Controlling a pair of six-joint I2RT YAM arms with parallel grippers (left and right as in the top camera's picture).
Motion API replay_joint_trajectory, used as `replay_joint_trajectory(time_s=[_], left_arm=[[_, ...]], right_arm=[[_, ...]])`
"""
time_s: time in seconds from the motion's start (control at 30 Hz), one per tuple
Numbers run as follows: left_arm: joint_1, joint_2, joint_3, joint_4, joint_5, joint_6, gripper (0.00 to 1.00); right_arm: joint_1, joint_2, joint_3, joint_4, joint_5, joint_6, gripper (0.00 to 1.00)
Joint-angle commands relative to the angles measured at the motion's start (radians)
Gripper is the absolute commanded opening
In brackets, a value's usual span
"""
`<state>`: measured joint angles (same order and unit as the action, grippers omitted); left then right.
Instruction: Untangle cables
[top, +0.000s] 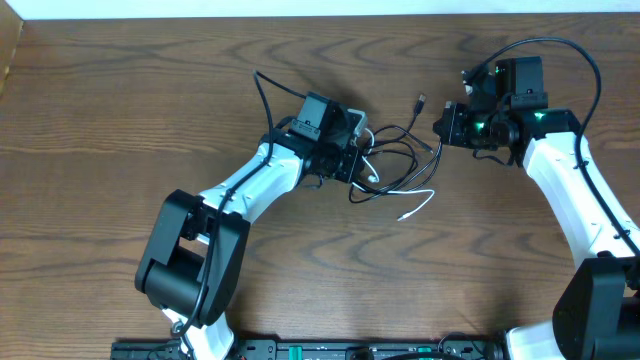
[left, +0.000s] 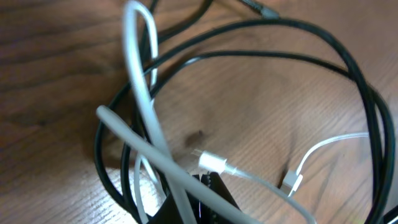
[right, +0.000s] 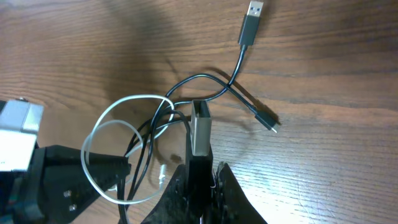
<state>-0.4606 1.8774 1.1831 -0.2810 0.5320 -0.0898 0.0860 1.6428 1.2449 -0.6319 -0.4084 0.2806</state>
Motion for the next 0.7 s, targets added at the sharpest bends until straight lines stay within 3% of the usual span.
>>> replay_joint_trajectory(time_s=[0.0,0.3,0.47,0.67], left_arm=[[0.035,-0.089,0.058,0.006,-0.013,-0.078,0.07],[0.136,-0.505,0.074,-0.066,-0.13,-0.152,0.08],[0.188,-0.644,0.074,-0.132,-0.233,-0.151,0.07],[0.259,-0.731,0.074,-0.078,-0.237,-0.162,0.07]], right_arm=[[-0.006,-0.002,0.002,-0.002,0.049,-0.008,0.02],[-0.007,0.096,0.002,0.004,0.185,0.056,0.01],[-0.007,0.175,0.002,0.021,0.185,0.064,0.01],[-0.008,0.235,0.002,0.036,0.197,0.064,0.01]])
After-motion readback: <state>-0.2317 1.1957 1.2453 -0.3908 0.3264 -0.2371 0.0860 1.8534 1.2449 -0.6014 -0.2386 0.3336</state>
